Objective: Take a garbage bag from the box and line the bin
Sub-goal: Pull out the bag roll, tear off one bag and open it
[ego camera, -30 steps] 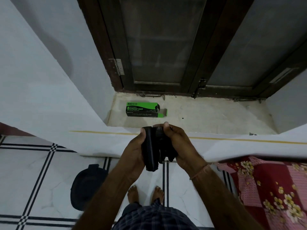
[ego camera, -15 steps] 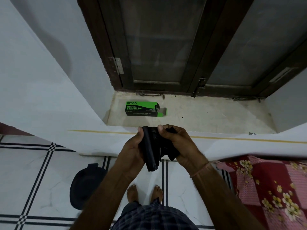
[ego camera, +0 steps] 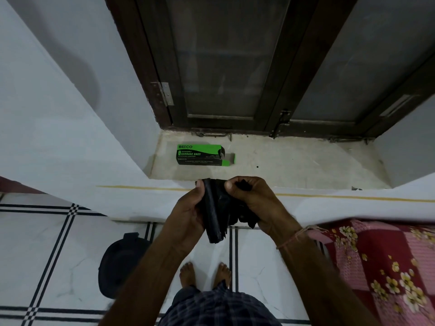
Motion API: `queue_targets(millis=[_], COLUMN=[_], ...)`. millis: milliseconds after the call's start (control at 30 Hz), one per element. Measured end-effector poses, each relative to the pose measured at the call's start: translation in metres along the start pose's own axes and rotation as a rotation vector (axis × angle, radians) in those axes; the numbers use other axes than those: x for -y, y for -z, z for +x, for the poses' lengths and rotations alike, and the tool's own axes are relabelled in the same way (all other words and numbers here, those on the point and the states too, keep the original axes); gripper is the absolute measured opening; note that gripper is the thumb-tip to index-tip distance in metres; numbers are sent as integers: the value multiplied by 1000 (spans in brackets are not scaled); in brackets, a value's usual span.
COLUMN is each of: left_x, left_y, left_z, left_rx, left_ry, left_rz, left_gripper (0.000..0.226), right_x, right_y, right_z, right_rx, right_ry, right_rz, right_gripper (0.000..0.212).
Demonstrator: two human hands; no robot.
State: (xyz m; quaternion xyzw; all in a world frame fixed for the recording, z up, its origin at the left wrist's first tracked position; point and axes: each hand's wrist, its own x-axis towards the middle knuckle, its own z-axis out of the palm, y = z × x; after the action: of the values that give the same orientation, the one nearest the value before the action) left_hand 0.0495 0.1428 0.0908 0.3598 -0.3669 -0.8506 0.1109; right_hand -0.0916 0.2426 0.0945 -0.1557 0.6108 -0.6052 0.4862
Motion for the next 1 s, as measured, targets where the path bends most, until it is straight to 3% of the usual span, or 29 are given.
queue_targets(millis=[267, 567, 700, 867, 1000], left_x=[0, 4, 4, 1, 5], left_y=[4, -3, -3, 1, 1], left_z=[1, 5, 6, 7, 6], left_rx=[8, -7, -21, -30, -33], left_ry=[1, -16, -29, -18, 0], left_rz=[19, 48, 25, 30, 30], left_gripper=[54, 51, 56, 60, 59], right_x=[4, -12, -12, -9, -4], right_y=[13, 7, 7, 16, 20], right_z=[3, 6, 6, 8, 9], right_rx=[103, 12, 18, 73, 115], right_ry=[-64, -37, -25, -18, -52], right_rz=[-148, 44, 6, -134, -171], right_gripper=[16, 19, 53, 26, 22])
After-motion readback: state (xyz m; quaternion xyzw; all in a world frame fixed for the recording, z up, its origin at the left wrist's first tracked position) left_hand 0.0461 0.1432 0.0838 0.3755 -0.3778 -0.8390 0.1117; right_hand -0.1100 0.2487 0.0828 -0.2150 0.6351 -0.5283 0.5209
